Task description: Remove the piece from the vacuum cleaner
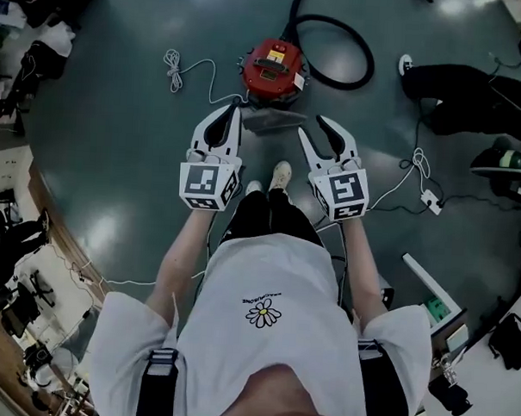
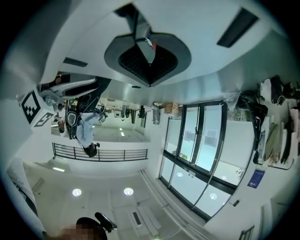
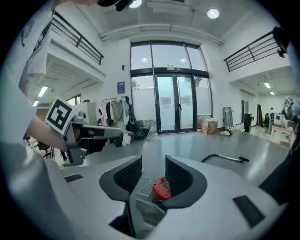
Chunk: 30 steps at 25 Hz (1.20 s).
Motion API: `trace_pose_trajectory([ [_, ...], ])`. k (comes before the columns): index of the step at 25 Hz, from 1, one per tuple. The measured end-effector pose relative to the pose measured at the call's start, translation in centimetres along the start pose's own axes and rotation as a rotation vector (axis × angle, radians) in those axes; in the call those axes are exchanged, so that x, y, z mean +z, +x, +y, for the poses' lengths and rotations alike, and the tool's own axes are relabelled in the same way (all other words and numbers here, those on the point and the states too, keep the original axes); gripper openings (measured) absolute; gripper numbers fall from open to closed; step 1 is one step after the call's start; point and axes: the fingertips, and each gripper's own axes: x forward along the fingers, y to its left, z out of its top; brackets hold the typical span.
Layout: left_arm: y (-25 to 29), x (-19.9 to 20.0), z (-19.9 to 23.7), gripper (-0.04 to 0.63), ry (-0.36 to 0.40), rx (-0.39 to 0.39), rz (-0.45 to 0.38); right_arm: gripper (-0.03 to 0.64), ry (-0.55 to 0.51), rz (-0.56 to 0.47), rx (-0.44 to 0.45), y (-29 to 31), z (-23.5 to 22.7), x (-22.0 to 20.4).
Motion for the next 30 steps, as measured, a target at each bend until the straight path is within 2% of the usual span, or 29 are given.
trace_pose_trajectory([
  [2, 3.3, -2.7, 0.8, 0.005, 0.027, -0.04, 0.088, 0.141, -0.05, 0.054, 0.026, 2.3, -0.4, -1.1],
  [5, 9.9, -9.6, 3.0, 0.005, 0.112, -0.111, 0.269, 0.142, -0.124, 0.117, 0.072, 7.3, -1.4, -4.3],
  [10, 19.4, -23.2, 6.4, 0.005, 0.278, -0.199, 0.531, 0.157, -0.415, 0.34, 0.149, 15.4, -2.5, -17.0],
  [13, 24.0, -28.8, 7.6, 0.005, 0.39, -0.248, 0.629, 0.157, -0.475, 0.463, 0.216, 18.8, -3.3, -24.1],
  [16, 26.8, -32.8, 8.2, 0.005, 0.468, -0.288, 0.691, 0.156, -0.514, 0.589, 0.274, 21.9, -4.0, -30.6],
  [21, 28.6, -37.3, 7.8, 0.005, 0.507, -0.34, 0.776, 0.156, -0.512, 0.817, 0.33, 24.2, -4.4, -39.5],
  [25, 28.8, -39.5, 8.0, 0.005, 0.457, -0.38, 0.853, 0.156, -0.572, 0.982, 0.305, 24.6, -5.3, -43.9],
  [26, 28.8, -39.6, 8.0, 0.005, 0.447, -0.387, 0.863, 0.155, -0.576, 1.005, 0.3, 24.5, -5.3, -44.5],
  [27, 28.7, -39.6, 8.0, 0.005, 0.442, -0.392, 0.871, 0.124, -0.586, 1.009, 0.287, 24.5, -5.3, -44.8],
  [28, 28.7, -39.6, 8.0, 0.005, 0.442, -0.395, 0.88, 0.023, -0.601, 0.998, 0.269, 24.5, -5.5, -44.9],
  [30, 28.7, -39.6, 7.7, 0.005, 0.453, -0.404, 0.907, 0.023, -0.618, 0.96, 0.248, 24.3, -5.4, -45.2],
])
